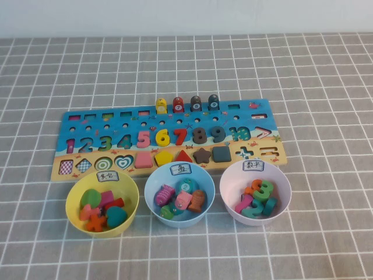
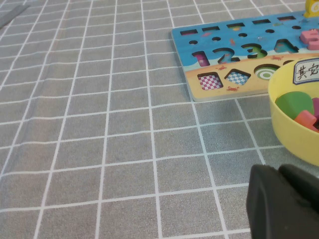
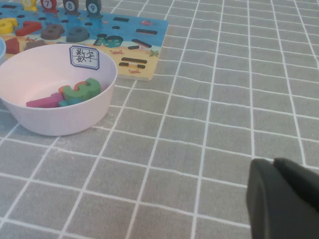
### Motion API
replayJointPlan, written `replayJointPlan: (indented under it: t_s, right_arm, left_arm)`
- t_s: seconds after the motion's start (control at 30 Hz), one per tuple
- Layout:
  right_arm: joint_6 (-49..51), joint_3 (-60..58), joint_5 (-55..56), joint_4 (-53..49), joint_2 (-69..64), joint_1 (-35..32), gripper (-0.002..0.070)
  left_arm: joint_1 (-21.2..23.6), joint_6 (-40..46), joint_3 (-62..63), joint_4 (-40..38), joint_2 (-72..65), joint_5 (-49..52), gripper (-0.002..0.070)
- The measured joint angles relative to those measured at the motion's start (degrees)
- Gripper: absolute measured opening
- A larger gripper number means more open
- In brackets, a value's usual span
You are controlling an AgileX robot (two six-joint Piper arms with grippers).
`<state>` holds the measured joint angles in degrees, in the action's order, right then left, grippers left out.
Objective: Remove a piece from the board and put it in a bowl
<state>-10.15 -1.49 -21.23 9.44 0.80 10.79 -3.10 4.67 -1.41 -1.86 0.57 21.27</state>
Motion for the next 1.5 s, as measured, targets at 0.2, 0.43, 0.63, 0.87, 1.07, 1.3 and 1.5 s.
replayJointPlan:
  t_s: [0.2, 0.43, 0.63, 0.87, 1.07, 1.3, 1.5]
  right_arm:
    - [0.00, 0.00, 0.00, 0.00, 0.00, 0.00, -0.0017]
    - [0.00, 0.00, 0.00, 0.00, 0.00, 0.00, -0.0017]
    - [0.00, 0.00, 1.74, -0.27, 0.00, 0.00, -0.0017]
    - [0.00, 0.00, 10.30, 9.52, 0.00, 0.00, -0.0017]
    - [0.00, 0.00, 12.84, 25.78, 0.00, 0.00, -0.0017]
    - [0.00, 0.00, 13.97, 34.48, 0.00, 0.00, -0.0017]
    - [0.00, 0.78, 10.81, 42.38, -0.18, 0.00, -0.0017]
  left_arm:
    - [0.00, 0.00, 0.00, 0.00, 0.00, 0.00, -0.0004]
    - [0.00, 0.00, 0.00, 0.00, 0.00, 0.00, -0.0004]
    - [0.00, 0.00, 0.00, 0.00, 0.00, 0.00, -0.0004]
    - [0.00, 0.00, 0.00, 0.00, 0.00, 0.00, -0.0004]
    - [0.00, 0.00, 0.00, 0.00, 0.00, 0.00, -0.0004]
    - [0.00, 0.00, 0.00, 0.00, 0.00, 0.00, -0.0004]
    - [0.00, 0.00, 0.00, 0.00, 0.00, 0.00, -0.0004]
